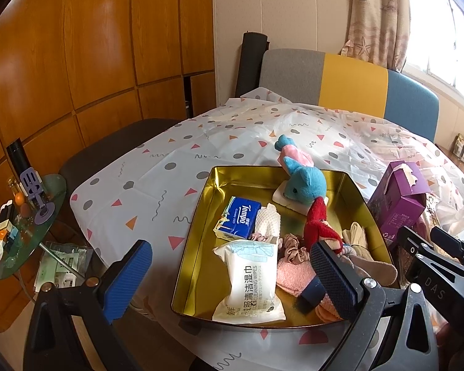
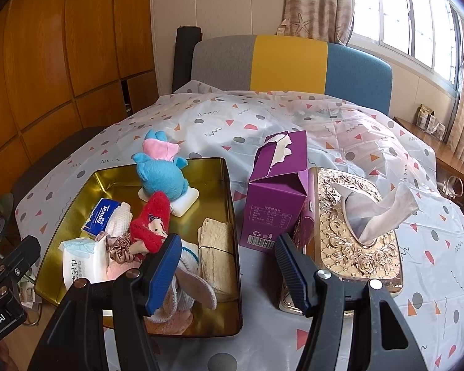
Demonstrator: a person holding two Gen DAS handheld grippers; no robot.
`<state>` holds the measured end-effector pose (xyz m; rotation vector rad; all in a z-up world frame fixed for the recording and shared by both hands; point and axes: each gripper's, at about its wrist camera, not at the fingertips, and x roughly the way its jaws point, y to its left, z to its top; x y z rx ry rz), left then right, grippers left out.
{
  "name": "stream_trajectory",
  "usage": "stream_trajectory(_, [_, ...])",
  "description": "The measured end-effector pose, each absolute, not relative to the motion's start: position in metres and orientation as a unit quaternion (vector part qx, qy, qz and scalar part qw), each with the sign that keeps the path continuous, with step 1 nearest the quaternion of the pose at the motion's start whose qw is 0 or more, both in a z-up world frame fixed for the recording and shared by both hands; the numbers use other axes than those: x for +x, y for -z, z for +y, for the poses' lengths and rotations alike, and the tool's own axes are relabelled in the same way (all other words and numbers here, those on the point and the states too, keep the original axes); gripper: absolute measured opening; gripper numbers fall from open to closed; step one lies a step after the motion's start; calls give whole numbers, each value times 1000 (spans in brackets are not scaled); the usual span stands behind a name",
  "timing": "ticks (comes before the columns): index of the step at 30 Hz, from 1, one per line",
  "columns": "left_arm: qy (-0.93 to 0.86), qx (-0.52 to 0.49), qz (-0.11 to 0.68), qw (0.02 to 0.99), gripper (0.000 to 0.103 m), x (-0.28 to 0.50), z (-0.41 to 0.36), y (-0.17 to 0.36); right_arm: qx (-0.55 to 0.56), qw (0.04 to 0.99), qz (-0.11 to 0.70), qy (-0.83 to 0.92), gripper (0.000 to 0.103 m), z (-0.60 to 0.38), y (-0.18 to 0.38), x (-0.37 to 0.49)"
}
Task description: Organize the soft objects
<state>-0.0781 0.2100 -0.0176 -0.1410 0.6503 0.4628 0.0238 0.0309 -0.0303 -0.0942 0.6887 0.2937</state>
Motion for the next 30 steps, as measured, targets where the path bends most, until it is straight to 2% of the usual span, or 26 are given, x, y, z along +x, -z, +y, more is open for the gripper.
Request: stream_trajectory(30, [-225, -69, 323, 917, 103, -77, 209, 22, -48, 926, 343, -148, 64, 31, 34, 24])
